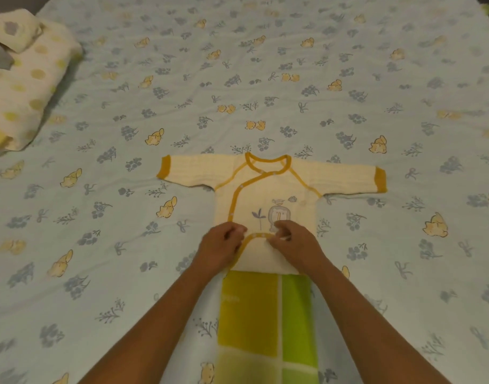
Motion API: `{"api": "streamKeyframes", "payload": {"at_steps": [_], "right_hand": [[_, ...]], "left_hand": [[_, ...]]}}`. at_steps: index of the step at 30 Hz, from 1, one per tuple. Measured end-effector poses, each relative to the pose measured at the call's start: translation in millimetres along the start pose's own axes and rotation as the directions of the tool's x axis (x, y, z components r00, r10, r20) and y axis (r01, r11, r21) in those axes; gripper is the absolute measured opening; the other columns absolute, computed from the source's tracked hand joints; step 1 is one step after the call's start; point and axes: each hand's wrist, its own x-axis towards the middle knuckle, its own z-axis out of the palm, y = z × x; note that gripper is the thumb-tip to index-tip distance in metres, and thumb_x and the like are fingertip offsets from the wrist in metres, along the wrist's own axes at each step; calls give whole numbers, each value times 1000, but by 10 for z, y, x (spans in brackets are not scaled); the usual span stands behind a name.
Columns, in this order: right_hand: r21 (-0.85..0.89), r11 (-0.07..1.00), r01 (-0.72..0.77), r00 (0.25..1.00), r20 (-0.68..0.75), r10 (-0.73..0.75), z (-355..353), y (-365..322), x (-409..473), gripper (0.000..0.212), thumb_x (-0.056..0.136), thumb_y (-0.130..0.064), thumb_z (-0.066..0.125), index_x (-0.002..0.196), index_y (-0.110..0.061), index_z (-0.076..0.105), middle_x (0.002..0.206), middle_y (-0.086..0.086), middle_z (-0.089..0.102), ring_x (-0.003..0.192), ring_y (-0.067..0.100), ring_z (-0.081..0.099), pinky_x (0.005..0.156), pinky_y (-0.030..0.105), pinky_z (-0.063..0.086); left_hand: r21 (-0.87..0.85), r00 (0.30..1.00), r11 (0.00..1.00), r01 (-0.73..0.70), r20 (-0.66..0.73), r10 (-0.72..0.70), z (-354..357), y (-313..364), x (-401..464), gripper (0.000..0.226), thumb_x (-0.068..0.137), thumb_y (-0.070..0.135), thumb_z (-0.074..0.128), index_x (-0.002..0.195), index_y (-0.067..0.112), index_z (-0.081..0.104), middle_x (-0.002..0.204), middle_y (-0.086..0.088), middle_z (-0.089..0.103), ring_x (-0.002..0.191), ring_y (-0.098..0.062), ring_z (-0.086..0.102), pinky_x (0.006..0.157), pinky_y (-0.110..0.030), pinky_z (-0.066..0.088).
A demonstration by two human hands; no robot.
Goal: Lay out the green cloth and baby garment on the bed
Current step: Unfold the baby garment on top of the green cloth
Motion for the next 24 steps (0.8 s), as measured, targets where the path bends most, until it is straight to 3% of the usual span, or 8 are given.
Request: {"api": "streamKeyframes", "payload": {"at_steps": [2, 5, 7, 11, 14, 16, 20, 24], "right_hand": [[60, 995, -79, 997, 5, 79, 20, -4, -71, 37, 92, -33, 60, 124, -15, 62, 104, -2, 63, 97, 15, 58, 91, 34, 47], [270, 941, -203, 976, 138, 171, -18, 8, -209, 38, 97, -36, 51, 93, -7, 75, 76, 3, 72, 57, 10, 57, 57, 23, 49], [193, 951, -240, 946, 266, 184, -31, 56, -326, 41, 99, -36, 48, 87, -9, 77, 74, 6, 75, 52, 11, 55, 48, 19, 44], [-240, 968, -76, 908, 384, 167, 14, 212, -445, 22, 92, -31, 61, 79, -18, 71, 76, -2, 70, 61, 12, 59, 56, 22, 49], [-316, 947, 52, 989, 150, -5, 128, 209, -423, 8, 84, -33, 68, 79, -27, 65, 81, -11, 62, 77, 9, 59, 70, 28, 52], [-279, 943, 181, 983, 33, -179, 221, 139, -404, 6, 80, -31, 70, 84, -31, 66, 93, -10, 59, 90, 13, 55, 79, 31, 48], [-328, 871, 366, 930, 151, -334, 421, 30, -371, 24, 81, -34, 69, 103, -42, 72, 145, -5, 43, 125, 24, 35, 104, 40, 35], [-422, 845, 328, 936, 265, -231, 547, -7, -341, 42, 86, -40, 60, 125, -51, 54, 160, -1, 17, 139, 30, 18, 108, 50, 24]], "left_hand": [[9, 994, 999, 50, 95, -51, 19, -10, -83, 29, 99, 30, 47, 110, 20, 72, 102, 1, 72, 92, -15, 66, 86, -37, 55], [-169, 955, 970, 173, 271, -122, -13, -26, -205, 33, 102, 28, 41, 109, 12, 69, 92, -9, 73, 72, -16, 67, 64, -28, 56], [-190, 922, 953, 237, 351, -160, -20, -54, -317, 30, 102, 26, 42, 106, 8, 66, 91, -14, 74, 67, -20, 70, 59, -27, 58], [81, 991, 994, 80, 101, -88, 7, -257, -450, 5, 90, 17, 61, 90, 18, 66, 73, -2, 68, 57, -9, 63, 53, -25, 51], [178, 972, 983, -43, -218, 82, 24, -366, -428, 30, 74, 2, 66, 94, 23, 59, 84, -1, 54, 75, -13, 52, 62, -22, 40], [248, 967, 968, -40, -235, 100, 44, -375, -360, 51, 70, 1, 69, 113, 23, 55, 99, -3, 47, 92, -20, 48, 73, -27, 42], [394, 971, 918, 52, -234, 45, 78, -360, -224, 49, 78, 33, 74, 125, 30, 58, 111, -8, 48, 105, -28, 42, 91, -38, 40], [67, 990, 992, -108, -81, 113, 127, -252, -169, 34, 91, 7, 56, 119, 20, 68, 118, -11, 62, 115, -27, 54, 103, -42, 43]]}}
